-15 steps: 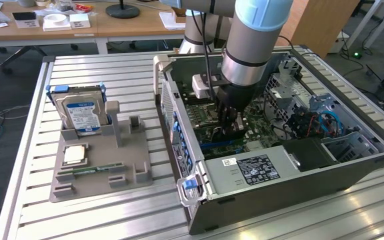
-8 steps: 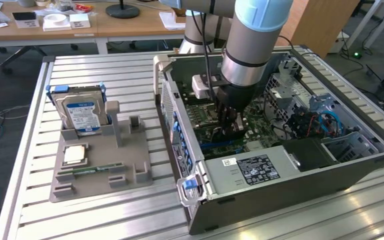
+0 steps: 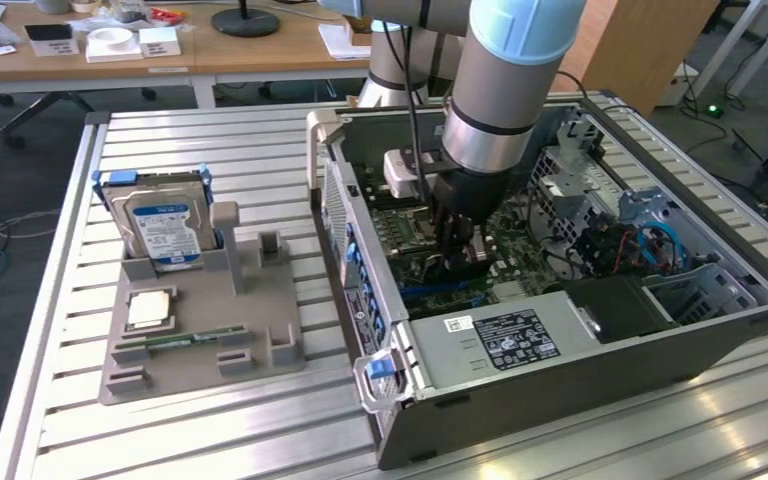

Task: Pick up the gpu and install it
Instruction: 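Insert the gpu into the slot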

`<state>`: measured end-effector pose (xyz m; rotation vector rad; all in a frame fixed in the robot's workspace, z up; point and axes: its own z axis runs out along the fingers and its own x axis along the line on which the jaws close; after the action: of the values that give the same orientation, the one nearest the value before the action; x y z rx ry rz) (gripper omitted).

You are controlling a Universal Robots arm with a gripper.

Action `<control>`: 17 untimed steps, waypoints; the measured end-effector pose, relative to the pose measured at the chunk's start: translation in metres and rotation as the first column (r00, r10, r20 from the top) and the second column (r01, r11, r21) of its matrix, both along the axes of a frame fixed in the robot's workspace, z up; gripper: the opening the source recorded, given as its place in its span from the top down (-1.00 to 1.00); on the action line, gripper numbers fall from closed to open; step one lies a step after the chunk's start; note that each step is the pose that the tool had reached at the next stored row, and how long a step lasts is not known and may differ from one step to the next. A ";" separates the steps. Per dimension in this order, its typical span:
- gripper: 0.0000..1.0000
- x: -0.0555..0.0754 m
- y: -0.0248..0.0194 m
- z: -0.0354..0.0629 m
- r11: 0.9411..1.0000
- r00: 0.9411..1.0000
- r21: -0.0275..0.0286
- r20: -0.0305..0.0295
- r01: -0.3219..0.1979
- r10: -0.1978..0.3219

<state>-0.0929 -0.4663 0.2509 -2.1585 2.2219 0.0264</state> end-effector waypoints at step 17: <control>0.48 0.000 0.0000 -0.0027 1.000 1.000 0.000 0.000 -0.016 0.016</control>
<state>-0.0929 -0.4663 0.2482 -2.1761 2.2044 0.0270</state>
